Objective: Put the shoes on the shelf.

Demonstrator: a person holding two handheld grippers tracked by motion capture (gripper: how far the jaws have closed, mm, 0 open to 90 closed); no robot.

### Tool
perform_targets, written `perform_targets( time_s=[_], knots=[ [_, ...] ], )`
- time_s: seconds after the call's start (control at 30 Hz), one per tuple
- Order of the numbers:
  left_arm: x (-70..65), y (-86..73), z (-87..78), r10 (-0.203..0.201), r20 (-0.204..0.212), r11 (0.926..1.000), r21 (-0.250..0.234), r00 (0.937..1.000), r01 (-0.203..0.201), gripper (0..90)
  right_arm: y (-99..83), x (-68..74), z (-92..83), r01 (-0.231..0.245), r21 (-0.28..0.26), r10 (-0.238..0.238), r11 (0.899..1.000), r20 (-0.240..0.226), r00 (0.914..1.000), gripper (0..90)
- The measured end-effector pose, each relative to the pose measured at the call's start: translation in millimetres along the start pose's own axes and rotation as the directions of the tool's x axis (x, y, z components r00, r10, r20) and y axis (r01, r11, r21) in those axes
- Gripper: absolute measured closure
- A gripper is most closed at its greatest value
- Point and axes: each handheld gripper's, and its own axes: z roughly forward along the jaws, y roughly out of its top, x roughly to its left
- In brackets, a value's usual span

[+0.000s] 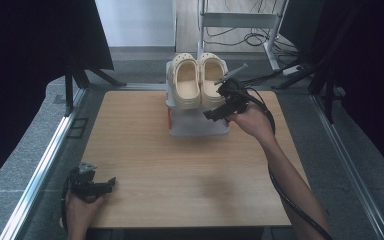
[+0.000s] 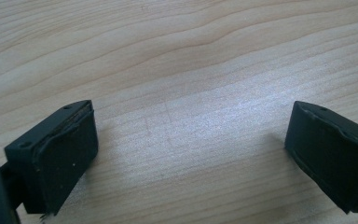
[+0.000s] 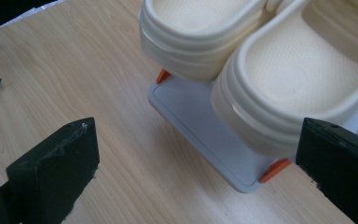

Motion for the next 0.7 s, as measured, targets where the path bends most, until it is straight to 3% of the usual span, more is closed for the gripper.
perform_targets(
  time_s=[0.7],
  knots=[
    [-1.8,0.3,0.1,0.002,0.004,1.0000,0.001,1.0000,-0.002,2.4,-80.4,-7.7,-38.2,-0.015,-0.015,0.015,1.000,0.028,0.9995,0.0]
  ],
)
